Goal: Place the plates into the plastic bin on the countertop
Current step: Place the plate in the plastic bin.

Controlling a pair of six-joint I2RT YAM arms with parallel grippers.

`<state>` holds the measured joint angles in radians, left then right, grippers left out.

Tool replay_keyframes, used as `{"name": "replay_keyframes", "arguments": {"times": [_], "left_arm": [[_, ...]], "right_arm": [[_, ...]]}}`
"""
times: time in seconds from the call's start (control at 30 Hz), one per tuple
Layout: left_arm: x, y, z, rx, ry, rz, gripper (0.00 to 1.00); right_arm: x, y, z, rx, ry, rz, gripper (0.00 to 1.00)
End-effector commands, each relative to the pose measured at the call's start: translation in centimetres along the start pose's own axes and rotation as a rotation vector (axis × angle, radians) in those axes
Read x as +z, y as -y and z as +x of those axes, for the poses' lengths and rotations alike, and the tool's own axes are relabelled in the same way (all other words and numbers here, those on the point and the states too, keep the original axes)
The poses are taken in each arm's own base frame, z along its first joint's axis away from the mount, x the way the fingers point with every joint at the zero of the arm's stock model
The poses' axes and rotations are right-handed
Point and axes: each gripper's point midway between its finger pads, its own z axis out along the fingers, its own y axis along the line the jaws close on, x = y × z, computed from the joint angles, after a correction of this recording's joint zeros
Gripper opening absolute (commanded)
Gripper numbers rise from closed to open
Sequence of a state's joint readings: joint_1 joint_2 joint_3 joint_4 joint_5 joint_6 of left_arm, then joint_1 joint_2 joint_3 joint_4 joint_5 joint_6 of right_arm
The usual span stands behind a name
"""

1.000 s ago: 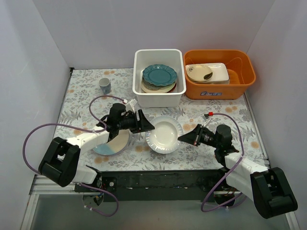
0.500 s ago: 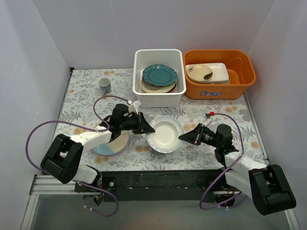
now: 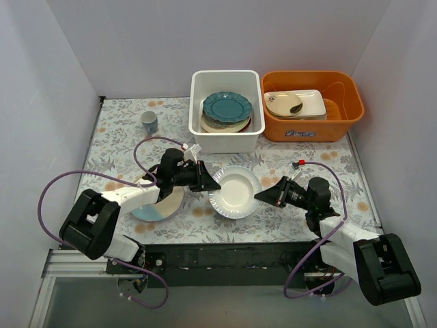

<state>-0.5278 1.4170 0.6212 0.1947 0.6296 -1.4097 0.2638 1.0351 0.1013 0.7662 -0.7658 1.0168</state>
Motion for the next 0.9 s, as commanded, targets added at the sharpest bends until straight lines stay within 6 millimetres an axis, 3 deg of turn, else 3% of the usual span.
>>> {"name": "replay_keyframes", "arguments": {"times": [0.0, 0.13, 0.23, 0.27, 0.37, 0.67, 0.87], "left_arm": [[0.1, 1.3, -1.1, 0.002, 0.025, 0.011, 0.00], [0.1, 1.7, -1.4, 0.007, 0.032, 0.020, 0.00], [0.2, 1.7, -1.3, 0.005, 0.031, 0.023, 0.00], [0.2, 1.8, -1.3, 0.008, 0.031, 0.027, 0.00], [0.2, 1.9, -1.3, 0.008, 0.033, 0.029, 0.00], [0.2, 2.2, -1.1, -0.001, 0.024, 0.050, 0.00], [0.1, 2.5, -1.2, 0.001, 0.028, 0.058, 0.00]], "right_arm": [[0.1, -2.7, -1.1, -0.156, 0.020, -0.105, 0.14], [0.1, -2.5, -1.0, -0.165, 0.019, -0.098, 0.29], [0.1, -2.3, -0.9, -0.164, 0.014, -0.096, 0.49], [0.1, -2.4, -0.9, -0.164, 0.013, -0.097, 0.59], [0.0, -2.5, -0.9, -0.172, 0.019, -0.100, 0.74], [-0.3, -1.9, -1.2, -0.206, 0.060, -0.052, 0.98], [-0.4, -1.6, -1.3, -0.215, 0.065, -0.034, 0.98]]}}
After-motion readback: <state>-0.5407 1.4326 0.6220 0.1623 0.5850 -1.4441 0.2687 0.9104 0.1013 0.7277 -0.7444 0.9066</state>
